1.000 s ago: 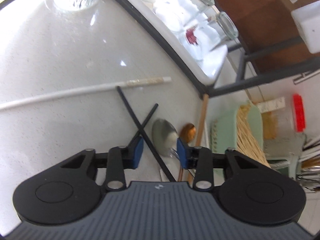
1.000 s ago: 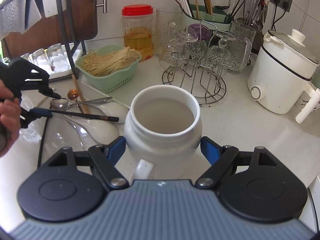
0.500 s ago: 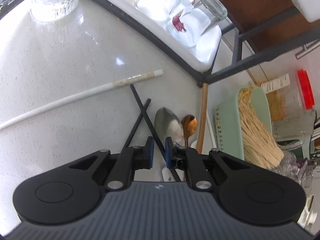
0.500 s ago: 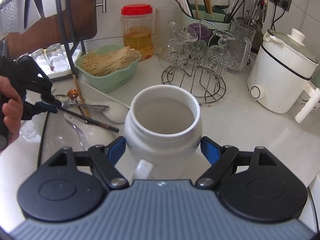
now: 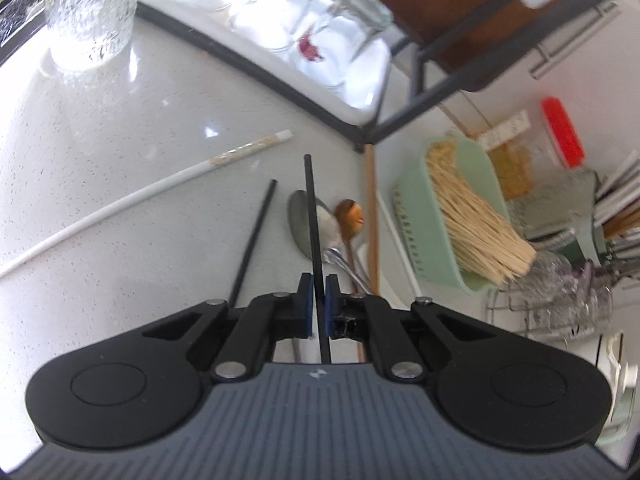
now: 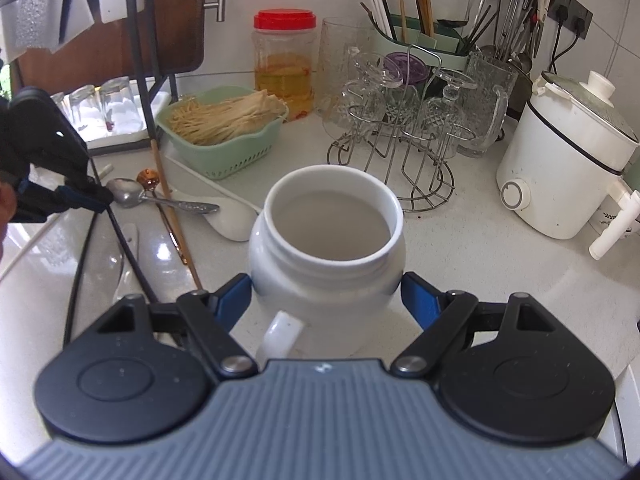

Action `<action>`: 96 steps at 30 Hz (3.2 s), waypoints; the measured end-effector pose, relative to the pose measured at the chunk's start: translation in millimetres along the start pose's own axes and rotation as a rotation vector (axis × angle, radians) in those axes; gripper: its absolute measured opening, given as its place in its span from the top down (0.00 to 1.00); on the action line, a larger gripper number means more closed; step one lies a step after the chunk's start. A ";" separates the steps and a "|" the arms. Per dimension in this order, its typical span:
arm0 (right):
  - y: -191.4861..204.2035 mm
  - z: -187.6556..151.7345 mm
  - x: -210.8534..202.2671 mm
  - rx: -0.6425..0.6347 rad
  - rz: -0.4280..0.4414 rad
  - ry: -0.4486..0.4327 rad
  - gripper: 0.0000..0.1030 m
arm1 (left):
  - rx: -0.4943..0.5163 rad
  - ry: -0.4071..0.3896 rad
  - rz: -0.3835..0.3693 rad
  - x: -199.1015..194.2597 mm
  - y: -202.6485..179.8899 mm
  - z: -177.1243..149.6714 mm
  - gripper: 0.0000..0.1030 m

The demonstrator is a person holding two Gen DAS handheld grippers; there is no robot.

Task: Organize utensils
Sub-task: 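Grasp one black chopstick with the left tool, then lift the black chopstick with the left tool and carry it over the jar, then lower the chopstick into the white jar and open the left tool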

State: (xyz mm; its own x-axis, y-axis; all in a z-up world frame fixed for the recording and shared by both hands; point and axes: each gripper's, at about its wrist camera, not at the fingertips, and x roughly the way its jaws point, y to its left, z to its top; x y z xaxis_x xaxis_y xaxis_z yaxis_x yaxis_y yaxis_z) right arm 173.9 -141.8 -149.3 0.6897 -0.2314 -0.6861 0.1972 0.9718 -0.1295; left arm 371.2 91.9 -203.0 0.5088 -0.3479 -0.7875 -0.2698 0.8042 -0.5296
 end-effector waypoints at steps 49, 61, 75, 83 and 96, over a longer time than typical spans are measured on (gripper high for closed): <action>-4.6 -16.1 -16.0 -0.117 0.125 -0.061 0.19 | 0.537 -0.353 -0.309 -188.3 -147.6 -54.5 0.95; -3.8 -17.0 -16.2 -0.109 0.120 -0.065 0.19 | 0.683 -0.298 -0.366 -172.9 -180.0 -87.5 0.95; -2.2 -19.2 -15.7 -0.099 0.113 -0.085 0.19 | 0.792 -0.143 -0.330 -118.7 -168.6 -117.7 0.95; -1.3 -21.0 -16.3 -0.095 0.109 -0.103 0.19 | 0.788 -0.061 -0.295 -95.7 -158.2 -123.7 0.95; -0.2 -23.7 -14.0 -0.085 0.106 -0.134 0.19 | 0.814 -0.027 -0.260 -86.1 -160.4 -132.2 0.94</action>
State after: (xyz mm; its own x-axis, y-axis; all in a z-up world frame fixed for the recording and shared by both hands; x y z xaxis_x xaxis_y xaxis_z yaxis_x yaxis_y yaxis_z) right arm 147.7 -137.7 -156.7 0.7909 -0.1259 -0.5988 0.0626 0.9901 -0.1254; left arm 262.6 -70.8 -92.0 0.4957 -0.5659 -0.6589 0.5239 0.7999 -0.2928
